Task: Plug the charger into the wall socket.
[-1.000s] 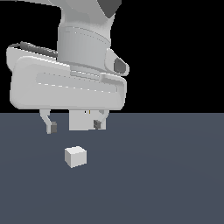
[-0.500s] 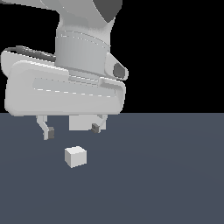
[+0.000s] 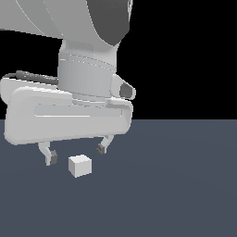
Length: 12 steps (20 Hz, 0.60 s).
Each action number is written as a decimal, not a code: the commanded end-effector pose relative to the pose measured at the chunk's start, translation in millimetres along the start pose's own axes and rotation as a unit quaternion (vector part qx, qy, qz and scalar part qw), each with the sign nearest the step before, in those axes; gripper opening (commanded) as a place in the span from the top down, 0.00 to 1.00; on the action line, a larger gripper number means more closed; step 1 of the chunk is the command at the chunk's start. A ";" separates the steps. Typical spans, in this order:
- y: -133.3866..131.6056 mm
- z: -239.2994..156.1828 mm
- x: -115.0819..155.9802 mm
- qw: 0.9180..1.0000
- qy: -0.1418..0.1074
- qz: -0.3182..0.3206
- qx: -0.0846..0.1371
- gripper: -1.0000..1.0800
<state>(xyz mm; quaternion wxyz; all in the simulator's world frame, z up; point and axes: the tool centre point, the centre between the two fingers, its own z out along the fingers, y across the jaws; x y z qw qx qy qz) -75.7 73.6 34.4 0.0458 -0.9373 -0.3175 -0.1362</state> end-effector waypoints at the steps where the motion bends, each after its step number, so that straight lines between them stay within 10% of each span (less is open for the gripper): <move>1: -0.1 10.2 -3.3 1.000 0.000 0.000 0.000 0.04; 8: -0.1 21.9 -6.6 1.000 0.000 -0.001 0.000 0.04; 9: -0.1 21.9 -6.6 1.000 0.000 -0.001 0.000 1.00; 12: -0.1 21.9 -6.6 1.000 0.000 -0.001 0.000 1.00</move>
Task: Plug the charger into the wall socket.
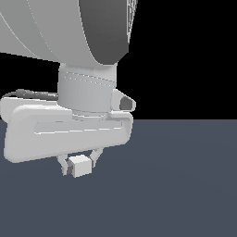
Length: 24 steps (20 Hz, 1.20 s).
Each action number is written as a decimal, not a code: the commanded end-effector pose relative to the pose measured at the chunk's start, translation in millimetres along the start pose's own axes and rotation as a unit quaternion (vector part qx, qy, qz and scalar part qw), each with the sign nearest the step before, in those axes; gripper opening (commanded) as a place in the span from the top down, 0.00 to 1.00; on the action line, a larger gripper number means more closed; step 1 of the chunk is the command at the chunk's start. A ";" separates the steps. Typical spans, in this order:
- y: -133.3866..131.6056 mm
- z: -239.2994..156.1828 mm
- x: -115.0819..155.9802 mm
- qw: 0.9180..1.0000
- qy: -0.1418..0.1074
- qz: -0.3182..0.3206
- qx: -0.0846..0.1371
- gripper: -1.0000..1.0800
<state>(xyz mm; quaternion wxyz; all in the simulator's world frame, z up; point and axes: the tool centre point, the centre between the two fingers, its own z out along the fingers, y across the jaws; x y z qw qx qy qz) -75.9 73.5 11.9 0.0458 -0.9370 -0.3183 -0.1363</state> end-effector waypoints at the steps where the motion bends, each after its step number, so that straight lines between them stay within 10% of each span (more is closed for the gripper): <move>1: 0.0 0.3 0.0 1.000 0.000 0.000 0.000 1.00; 24: 9.0 -36.8 16.0 0.993 0.003 0.110 -0.031 1.00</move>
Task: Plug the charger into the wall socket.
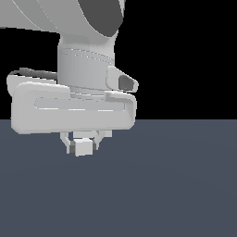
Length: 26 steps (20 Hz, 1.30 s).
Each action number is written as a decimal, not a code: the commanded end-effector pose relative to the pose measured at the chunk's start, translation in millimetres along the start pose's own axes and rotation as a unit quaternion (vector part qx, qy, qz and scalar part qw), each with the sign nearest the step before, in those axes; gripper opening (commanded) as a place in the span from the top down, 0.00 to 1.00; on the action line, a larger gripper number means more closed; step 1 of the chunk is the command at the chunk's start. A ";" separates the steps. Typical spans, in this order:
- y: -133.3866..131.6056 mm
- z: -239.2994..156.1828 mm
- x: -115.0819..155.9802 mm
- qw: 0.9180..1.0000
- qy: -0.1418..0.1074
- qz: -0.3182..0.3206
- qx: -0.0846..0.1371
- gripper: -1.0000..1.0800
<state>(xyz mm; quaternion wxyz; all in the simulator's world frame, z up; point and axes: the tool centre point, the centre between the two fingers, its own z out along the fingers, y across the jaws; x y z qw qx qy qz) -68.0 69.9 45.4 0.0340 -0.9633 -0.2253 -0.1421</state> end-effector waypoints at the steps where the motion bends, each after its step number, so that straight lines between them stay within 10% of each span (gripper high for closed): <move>1: 2.0 -9.4 4.5 1.000 0.001 0.028 -0.008 1.00; 26: 14.6 -51.0 20.2 0.987 -0.002 0.154 -0.047 1.00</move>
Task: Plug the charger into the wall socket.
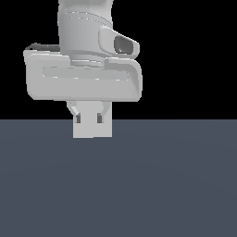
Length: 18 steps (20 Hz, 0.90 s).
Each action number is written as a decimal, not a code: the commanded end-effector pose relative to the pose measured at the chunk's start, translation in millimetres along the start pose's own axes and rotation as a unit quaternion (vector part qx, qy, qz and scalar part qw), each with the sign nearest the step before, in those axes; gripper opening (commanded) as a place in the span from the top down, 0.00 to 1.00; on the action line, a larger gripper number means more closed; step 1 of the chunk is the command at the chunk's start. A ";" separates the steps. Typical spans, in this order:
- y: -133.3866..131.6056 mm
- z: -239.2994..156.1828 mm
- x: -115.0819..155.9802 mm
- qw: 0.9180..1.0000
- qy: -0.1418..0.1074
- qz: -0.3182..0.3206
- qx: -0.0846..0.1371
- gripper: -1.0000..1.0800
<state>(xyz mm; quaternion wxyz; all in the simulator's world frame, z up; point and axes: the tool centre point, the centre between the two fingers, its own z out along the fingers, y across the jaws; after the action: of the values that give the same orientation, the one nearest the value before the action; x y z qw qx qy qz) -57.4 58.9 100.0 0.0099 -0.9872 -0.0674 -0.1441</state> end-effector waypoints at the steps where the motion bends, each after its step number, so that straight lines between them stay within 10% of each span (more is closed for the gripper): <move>1: 0.2 0.0 0.0 1.000 0.000 0.000 0.000 1.00; 18: 0.3 11.0 36.6 1.000 0.000 0.000 -0.001 1.00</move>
<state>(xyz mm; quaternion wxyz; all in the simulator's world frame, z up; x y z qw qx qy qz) -24.4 63.2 99.8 0.0094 -0.9872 -0.0674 -0.1439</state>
